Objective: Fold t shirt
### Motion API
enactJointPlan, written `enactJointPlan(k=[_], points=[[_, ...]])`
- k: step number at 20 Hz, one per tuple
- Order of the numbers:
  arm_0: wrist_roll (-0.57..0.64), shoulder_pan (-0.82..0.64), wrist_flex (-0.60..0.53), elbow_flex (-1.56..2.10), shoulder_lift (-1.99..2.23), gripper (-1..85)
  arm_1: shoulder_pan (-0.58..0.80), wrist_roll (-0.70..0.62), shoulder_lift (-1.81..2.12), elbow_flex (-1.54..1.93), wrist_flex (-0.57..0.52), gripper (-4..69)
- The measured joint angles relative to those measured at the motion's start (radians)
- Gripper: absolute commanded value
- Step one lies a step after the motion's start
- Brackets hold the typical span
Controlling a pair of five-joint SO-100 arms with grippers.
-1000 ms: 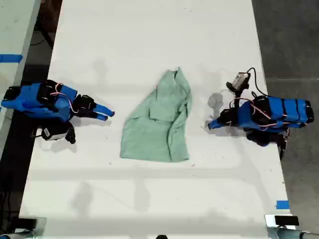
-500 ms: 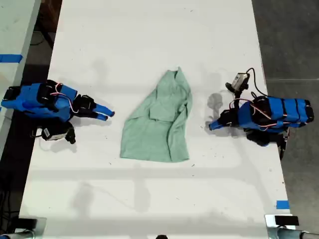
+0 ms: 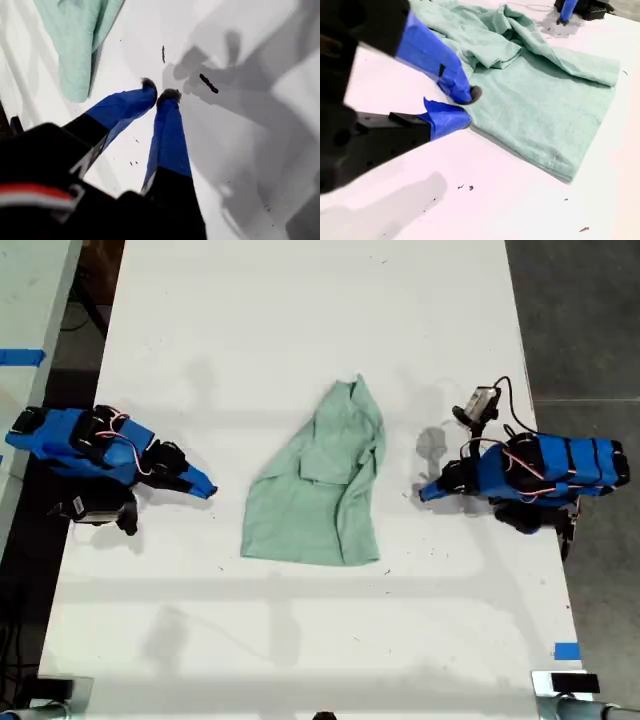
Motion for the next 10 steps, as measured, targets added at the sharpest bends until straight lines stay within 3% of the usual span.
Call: enactJointPlan(k=[4, 6, 10], points=[[0.0, -0.006, 0.064, -0.272, -0.351, 9.5, 0.0, 0.0, 0.0, 0.0, 0.0, 3.5], [-0.002, 0.035, 0.077, -0.56, -0.808, 24.8, 0.0, 0.0, 0.0, 0.0, 0.0, 3.4], [-0.009, 0.052, 0.089, -0.991, -1.601, 25.6, 0.0, 0.0, 0.0, 0.0, 0.0, 3.4]])
